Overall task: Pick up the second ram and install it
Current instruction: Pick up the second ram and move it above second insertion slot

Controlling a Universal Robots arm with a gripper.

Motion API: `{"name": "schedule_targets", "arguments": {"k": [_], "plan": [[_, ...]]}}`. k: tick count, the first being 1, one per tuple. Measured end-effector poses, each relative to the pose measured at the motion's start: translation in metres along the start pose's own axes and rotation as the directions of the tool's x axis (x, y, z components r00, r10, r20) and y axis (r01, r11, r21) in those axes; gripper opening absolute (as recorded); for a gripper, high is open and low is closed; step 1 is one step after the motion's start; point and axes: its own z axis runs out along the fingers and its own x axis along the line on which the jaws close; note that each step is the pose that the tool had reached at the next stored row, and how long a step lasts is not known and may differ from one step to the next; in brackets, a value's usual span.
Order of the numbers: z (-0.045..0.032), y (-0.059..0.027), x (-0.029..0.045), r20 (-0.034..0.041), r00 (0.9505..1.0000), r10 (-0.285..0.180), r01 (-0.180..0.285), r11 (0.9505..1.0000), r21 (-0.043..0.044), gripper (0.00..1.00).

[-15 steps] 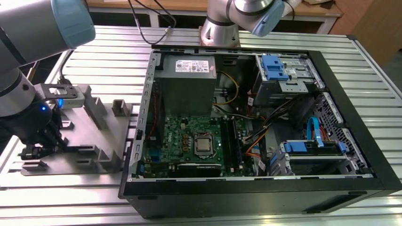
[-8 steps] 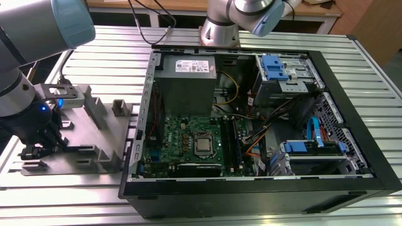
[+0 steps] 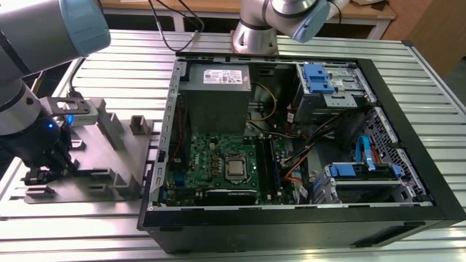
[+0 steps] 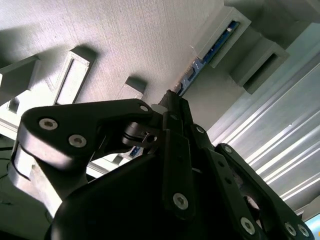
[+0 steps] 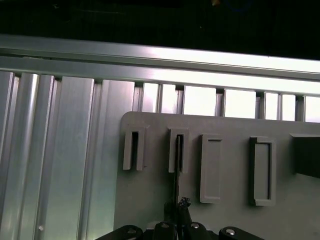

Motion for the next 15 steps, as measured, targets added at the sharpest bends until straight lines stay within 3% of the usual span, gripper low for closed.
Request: {"name": "schedule_targets", "arguments": {"k": [2, 12, 15], "plan": [[0.0, 0.0, 0.0, 0.0, 1.0, 0.0, 0.0, 1.0, 0.0, 0.08], [0.0, 0.0, 0.0, -0.0004, 1.0, 0.0, 0.0, 1.0, -0.0001, 0.08], [0.0001, -0.0001, -0.0001, 0.0006, 0.9998, 0.021, -0.021, 0.9998, 0.0008, 0.08]]}}
